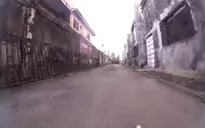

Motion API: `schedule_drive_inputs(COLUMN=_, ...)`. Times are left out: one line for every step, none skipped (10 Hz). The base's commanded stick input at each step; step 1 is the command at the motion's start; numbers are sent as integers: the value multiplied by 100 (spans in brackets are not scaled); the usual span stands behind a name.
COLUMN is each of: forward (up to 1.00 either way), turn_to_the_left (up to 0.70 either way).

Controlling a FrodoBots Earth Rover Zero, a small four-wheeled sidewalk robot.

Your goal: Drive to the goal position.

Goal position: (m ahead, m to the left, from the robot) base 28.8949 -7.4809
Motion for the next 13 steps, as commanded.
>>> schedule_drive_inputs(forward=48, turn_to_the_left=0)
schedule_drive_inputs(forward=48, turn_to_the_left=0)
schedule_drive_inputs(forward=57, turn_to_the_left=0)
schedule_drive_inputs(forward=64, turn_to_the_left=0)
schedule_drive_inputs(forward=70, turn_to_the_left=0)
schedule_drive_inputs(forward=70, turn_to_the_left=0)
schedule_drive_inputs(forward=70, turn_to_the_left=0)
schedule_drive_inputs(forward=70, turn_to_the_left=0)
schedule_drive_inputs(forward=70, turn_to_the_left=0)
schedule_drive_inputs(forward=70, turn_to_the_left=0)
schedule_drive_inputs(forward=70, turn_to_the_left=-4)
schedule_drive_inputs(forward=70, turn_to_the_left=-10)
schedule_drive_inputs(forward=70, turn_to_the_left=-1)
